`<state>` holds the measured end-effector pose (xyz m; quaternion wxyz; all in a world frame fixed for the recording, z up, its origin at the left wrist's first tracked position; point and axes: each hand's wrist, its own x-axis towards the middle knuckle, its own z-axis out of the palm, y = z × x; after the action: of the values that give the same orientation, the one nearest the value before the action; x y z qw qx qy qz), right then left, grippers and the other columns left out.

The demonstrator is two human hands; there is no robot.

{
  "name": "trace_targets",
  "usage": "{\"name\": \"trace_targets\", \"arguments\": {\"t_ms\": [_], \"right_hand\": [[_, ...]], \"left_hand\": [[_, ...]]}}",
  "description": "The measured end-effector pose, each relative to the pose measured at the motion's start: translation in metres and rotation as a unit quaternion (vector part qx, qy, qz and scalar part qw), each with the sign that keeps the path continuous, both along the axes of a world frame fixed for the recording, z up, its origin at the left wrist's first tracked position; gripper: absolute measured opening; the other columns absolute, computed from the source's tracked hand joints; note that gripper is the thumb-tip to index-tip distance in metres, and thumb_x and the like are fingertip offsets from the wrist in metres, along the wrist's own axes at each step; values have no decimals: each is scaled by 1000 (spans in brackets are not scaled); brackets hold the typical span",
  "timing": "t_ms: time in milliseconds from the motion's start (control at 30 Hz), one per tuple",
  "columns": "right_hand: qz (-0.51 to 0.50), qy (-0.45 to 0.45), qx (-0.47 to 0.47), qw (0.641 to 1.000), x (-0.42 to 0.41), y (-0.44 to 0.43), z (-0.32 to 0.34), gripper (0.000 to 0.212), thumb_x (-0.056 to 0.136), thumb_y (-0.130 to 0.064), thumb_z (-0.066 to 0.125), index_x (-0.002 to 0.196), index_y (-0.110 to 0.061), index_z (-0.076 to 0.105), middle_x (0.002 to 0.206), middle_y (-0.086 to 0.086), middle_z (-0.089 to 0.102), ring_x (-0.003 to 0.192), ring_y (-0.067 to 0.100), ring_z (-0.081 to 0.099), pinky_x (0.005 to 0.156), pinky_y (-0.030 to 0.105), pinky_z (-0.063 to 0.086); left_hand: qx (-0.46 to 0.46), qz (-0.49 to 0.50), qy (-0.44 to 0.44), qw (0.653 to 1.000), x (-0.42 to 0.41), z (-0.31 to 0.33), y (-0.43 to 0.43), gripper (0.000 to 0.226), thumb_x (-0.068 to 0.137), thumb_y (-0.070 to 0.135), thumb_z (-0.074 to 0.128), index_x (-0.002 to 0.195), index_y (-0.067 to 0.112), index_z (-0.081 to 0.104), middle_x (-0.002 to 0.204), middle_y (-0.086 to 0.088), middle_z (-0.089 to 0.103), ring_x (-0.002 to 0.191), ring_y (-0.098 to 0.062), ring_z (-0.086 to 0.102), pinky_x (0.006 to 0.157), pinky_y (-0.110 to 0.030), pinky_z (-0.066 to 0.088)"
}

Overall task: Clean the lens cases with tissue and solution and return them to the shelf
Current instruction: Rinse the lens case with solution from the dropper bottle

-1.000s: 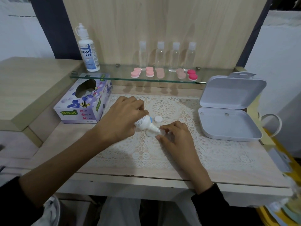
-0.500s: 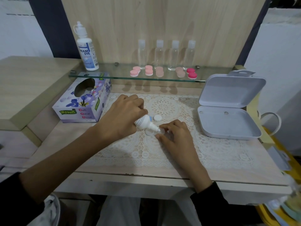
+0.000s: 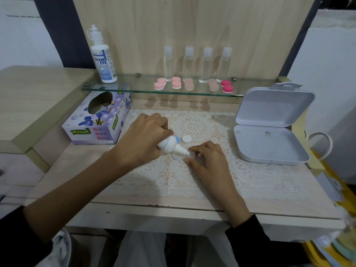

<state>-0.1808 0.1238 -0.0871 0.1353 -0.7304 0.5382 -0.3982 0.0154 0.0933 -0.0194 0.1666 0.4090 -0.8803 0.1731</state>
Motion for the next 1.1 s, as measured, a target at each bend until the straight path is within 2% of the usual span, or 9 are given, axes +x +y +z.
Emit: {"name": "trace_targets", "arguments": {"t_ms": [133, 200, 267, 400, 500, 600, 733, 967, 1100], "right_hand": [[0, 0, 1, 1000, 0, -1, 0, 27, 83, -23, 72, 108, -13, 70, 93, -5, 52, 94, 11, 43, 77, 11, 30], [0, 0, 2, 1000, -1, -2, 0, 27, 83, -24, 73, 107, -12, 70, 93, -5, 53, 94, 12, 44, 77, 10, 30], [-1, 3, 2, 1000, -1, -3, -1, 28, 83, -24, 74, 107, -11, 71, 93, -4, 53, 95, 13, 44, 78, 8, 29], [0, 4, 2, 1000, -2, -4, -2, 30, 82, -24, 74, 109, -10, 71, 94, -3, 55, 96, 14, 45, 79, 8, 30], [3, 1, 3, 1000, -2, -3, -1, 29, 83, -24, 74, 109, -11, 71, 93, -4, 54, 96, 13, 45, 79, 8, 30], [1, 1, 4, 1000, -2, -3, -1, 29, 83, -24, 74, 108, -12, 71, 93, -4, 54, 95, 12, 45, 79, 8, 30], [-2, 2, 2, 1000, -2, -4, -2, 28, 83, -24, 74, 108, -13, 71, 92, -7, 53, 93, 10, 45, 78, 5, 29], [-1, -1, 1, 1000, -2, -2, -3, 26, 84, -25, 73, 108, -15, 71, 92, -9, 53, 92, 6, 44, 79, 6, 30], [-3, 4, 3, 1000, -3, -3, -3, 27, 83, -26, 73, 107, -14, 71, 92, -7, 54, 93, 8, 44, 78, 7, 30]], "left_hand": [[60, 38, 53, 996, 9, -12, 4, 52, 53, 21, 89, 101, 15, 72, 85, -5, 63, 78, -27, 58, 62, -37, 46], [98, 79, 109, 986, 14, -21, 6, 58, 59, 24, 87, 113, 19, 67, 97, -1, 62, 91, -25, 56, 72, -36, 44], [119, 108, 183, 970, 19, -29, 9, 58, 62, 27, 86, 116, 20, 65, 102, 2, 61, 95, -21, 55, 76, -32, 40], [137, 160, 375, 903, 26, -34, 13, 56, 66, 28, 84, 117, 20, 61, 106, 8, 61, 93, -12, 55, 79, -28, 43], [147, 186, 475, 847, 30, -38, 13, 56, 69, 26, 82, 119, 19, 57, 110, 8, 60, 99, -10, 56, 83, -23, 43], [156, 188, 547, 801, 37, -44, 12, 53, 71, 22, 81, 118, 19, 54, 115, 3, 60, 105, -17, 59, 93, -32, 49], [168, 187, 589, 768, 42, -49, 11, 55, 71, 19, 81, 118, 17, 52, 119, -5, 61, 109, -20, 60, 98, -40, 49], [183, 161, 620, 746, 38, -51, 12, 49, 74, 14, 78, 115, 20, 51, 120, -3, 61, 109, -16, 60, 97, -35, 49], [185, 153, 633, 736, 35, -53, 14, 51, 77, 14, 76, 121, 20, 50, 122, -2, 60, 111, -15, 59, 96, -28, 48]]}}
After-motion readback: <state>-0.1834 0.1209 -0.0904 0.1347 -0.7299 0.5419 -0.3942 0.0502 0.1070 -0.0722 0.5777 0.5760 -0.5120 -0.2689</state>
